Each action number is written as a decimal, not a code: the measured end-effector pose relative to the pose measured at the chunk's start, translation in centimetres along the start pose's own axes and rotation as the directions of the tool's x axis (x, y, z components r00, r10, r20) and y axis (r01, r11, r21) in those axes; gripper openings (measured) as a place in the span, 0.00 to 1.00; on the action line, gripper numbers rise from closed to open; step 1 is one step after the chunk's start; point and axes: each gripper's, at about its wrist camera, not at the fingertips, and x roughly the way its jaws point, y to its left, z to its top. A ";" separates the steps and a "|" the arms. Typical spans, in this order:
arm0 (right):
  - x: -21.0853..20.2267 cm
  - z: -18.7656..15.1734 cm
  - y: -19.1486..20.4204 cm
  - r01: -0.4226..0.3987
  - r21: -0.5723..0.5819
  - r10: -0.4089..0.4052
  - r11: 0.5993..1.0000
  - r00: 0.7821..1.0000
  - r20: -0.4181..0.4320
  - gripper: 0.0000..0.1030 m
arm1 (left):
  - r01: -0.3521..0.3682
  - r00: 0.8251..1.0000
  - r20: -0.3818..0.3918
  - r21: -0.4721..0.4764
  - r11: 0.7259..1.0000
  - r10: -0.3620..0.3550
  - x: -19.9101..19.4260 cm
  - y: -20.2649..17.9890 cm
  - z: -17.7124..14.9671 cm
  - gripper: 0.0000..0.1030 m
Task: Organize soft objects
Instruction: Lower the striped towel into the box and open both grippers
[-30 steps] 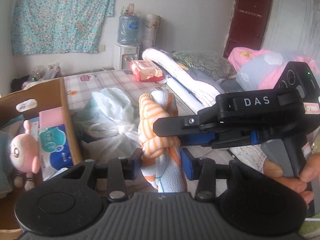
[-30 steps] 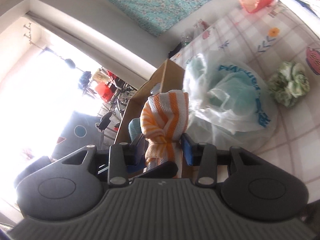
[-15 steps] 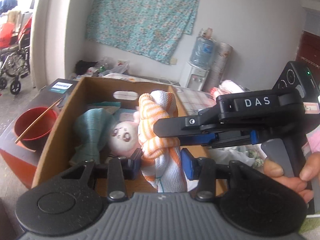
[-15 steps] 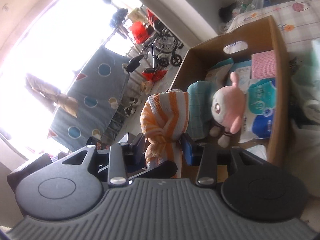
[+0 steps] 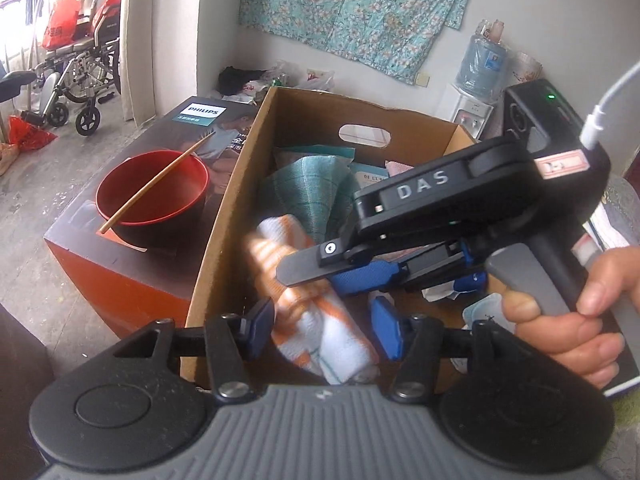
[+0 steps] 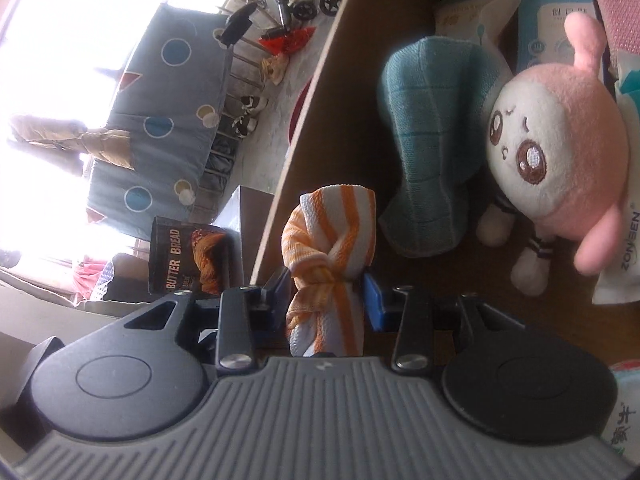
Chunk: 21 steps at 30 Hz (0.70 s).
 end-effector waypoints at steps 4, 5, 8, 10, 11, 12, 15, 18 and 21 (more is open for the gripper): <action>2.0 0.2 -0.9 0.044 0.037 -0.042 0.998 0.998 -0.046 0.38 | 0.005 1.000 -0.008 0.000 1.000 -0.005 -0.2 0.0 -0.5 0.56; 2.4 0.2 -1.1 0.051 0.048 -0.049 0.998 0.997 -0.051 0.38 | 0.004 1.000 -0.010 -0.004 1.000 -0.004 -0.1 -0.2 -0.5 0.56; 2.4 0.2 -1.1 0.038 0.060 -0.036 0.997 0.998 -0.042 0.38 | 0.008 1.000 -0.014 -0.012 1.000 -0.008 0.0 -0.1 -0.5 0.56; 1.8 -0.1 -1.1 0.020 0.060 -0.019 0.998 0.999 -0.025 0.40 | 0.015 1.000 -0.013 -0.011 1.000 -0.015 -0.1 -0.3 -0.5 0.58; 1.3 -0.3 -1.1 0.010 0.060 -0.009 0.998 1.000 -0.014 0.40 | 0.018 1.000 -0.010 -0.009 1.000 -0.018 -0.1 -0.4 -0.6 0.59; 0.8 -0.4 -1.1 -0.002 0.057 0.001 0.998 1.000 0.001 0.42 | 0.021 1.000 -0.005 -0.007 1.000 -0.021 -0.2 -0.6 -0.5 0.60; -1.3 -1.0 -1.3 -0.026 0.052 0.023 0.998 0.998 0.060 0.45 | 0.040 0.999 0.018 -0.001 0.999 -0.040 -0.5 -1.4 -0.5 0.64; -4.0 -2.3 -1.7 -0.058 0.057 0.051 0.997 0.991 0.126 0.49 | 0.074 0.996 0.042 0.011 0.997 -0.075 -0.9 -2.4 -0.6 0.69; -7.0 -3.7 -2.4 -0.093 0.060 0.079 0.994 0.976 0.201 0.51 | 0.106 0.993 0.047 0.036 0.994 -0.107 -1.1 -3.8 -0.5 0.71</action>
